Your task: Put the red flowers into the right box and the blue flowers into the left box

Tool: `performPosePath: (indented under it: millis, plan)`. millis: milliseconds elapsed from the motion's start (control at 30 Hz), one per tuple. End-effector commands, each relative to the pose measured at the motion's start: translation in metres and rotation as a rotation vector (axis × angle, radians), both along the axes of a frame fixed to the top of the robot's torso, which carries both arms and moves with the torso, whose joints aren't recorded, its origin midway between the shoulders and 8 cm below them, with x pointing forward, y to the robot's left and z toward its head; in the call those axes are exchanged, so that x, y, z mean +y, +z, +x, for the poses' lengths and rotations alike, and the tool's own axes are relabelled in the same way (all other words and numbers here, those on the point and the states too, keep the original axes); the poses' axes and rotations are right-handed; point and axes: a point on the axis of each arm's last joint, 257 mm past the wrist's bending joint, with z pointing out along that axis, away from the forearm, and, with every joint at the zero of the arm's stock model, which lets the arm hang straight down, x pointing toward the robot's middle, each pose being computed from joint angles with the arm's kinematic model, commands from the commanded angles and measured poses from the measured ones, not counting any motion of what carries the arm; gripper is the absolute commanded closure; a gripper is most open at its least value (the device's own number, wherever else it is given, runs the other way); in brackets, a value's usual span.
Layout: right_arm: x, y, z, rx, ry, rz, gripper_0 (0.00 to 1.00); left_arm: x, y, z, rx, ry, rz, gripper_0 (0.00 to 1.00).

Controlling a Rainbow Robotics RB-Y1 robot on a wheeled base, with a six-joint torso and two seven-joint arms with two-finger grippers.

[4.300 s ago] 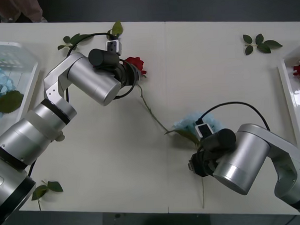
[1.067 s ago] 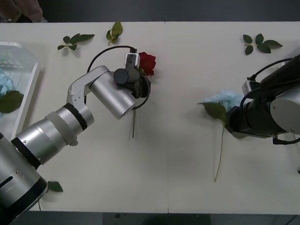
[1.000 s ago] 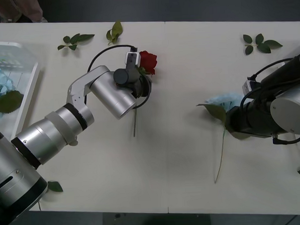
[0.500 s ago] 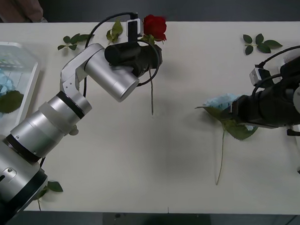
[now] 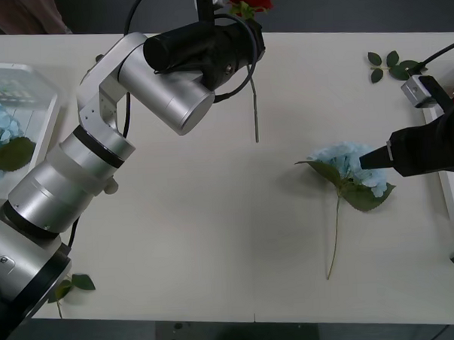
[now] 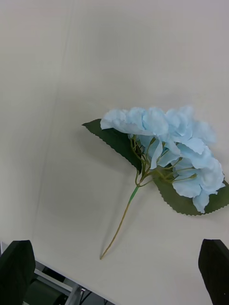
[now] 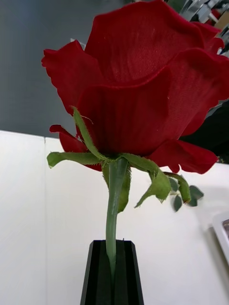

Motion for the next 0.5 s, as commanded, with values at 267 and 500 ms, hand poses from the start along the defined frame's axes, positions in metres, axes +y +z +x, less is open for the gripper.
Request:
performPosePath:
  millis: [267,500]
  plan:
    - [0.029,0.065,-0.014,-0.156,0.212,0.142,0.0,-0.058,0.113,-0.048,-0.118,-0.126,-0.209,1.0]
    - [0.044,0.089,-0.026,-0.192,0.29,0.229,0.0,-0.109,0.146,-0.079,-0.097,-0.207,-0.323,1.0]
